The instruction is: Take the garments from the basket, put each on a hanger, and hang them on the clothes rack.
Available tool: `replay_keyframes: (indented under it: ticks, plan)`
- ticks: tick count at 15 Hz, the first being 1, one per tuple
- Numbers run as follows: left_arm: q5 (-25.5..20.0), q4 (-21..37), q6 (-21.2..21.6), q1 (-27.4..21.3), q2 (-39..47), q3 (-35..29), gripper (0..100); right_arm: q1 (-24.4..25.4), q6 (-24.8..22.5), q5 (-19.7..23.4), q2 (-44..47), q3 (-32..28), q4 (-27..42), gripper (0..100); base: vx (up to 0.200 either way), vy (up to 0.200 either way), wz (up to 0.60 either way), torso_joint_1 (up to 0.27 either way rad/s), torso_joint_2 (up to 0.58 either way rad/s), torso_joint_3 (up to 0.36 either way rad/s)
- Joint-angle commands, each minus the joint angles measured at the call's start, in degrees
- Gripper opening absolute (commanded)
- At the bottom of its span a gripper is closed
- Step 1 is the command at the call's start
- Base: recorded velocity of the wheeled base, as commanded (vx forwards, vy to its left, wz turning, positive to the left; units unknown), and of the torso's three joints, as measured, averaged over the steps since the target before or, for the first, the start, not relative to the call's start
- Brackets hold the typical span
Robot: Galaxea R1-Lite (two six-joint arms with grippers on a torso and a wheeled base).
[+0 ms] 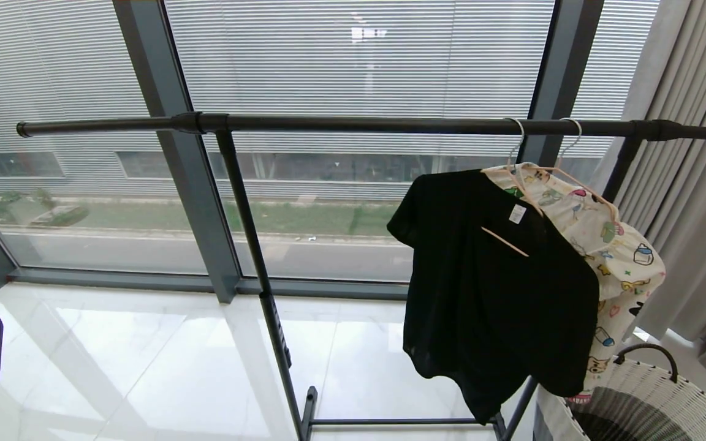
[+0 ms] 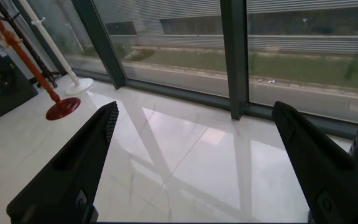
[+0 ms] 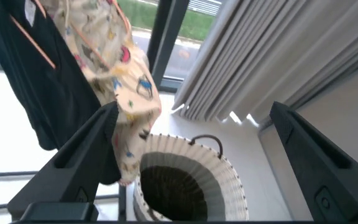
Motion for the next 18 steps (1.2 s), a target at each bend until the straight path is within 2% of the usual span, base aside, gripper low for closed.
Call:
replay_keyframes:
  ticks: [1,4,7,9,18]
  plan:
    - [0.0,0.0,0.0,0.0,0.0,-0.1,100,0.0,-0.4,0.5,1.3,0.1,-0.1,100,-0.2,0.0,0.0,0.007,0.0,0.007]
    - [-0.1,0.0,0.1,0.0,0.1,-0.5,100,0.0,-0.7,1.6,1.4,0.1,-0.1,100,-0.2,0.0,0.0,0.007,0.0,0.005]
    - [-0.1,0.0,0.2,0.0,0.3,-1.2,100,0.0,-1.8,4.4,1.2,0.5,-0.1,100,0.0,0.0,0.0,0.0,0.0,0.0]
    - [-0.1,0.0,0.2,0.0,0.4,-1.1,100,0.0,-2.4,4.5,1.2,0.7,-0.3,100,0.0,0.0,0.0,0.0,0.0,0.0]
    - [-0.1,0.0,0.2,0.0,0.1,-0.9,100,0.0,-2.3,4.4,0.9,1.8,-0.6,100,0.0,0.0,0.0,-0.194,0.45,0.25]
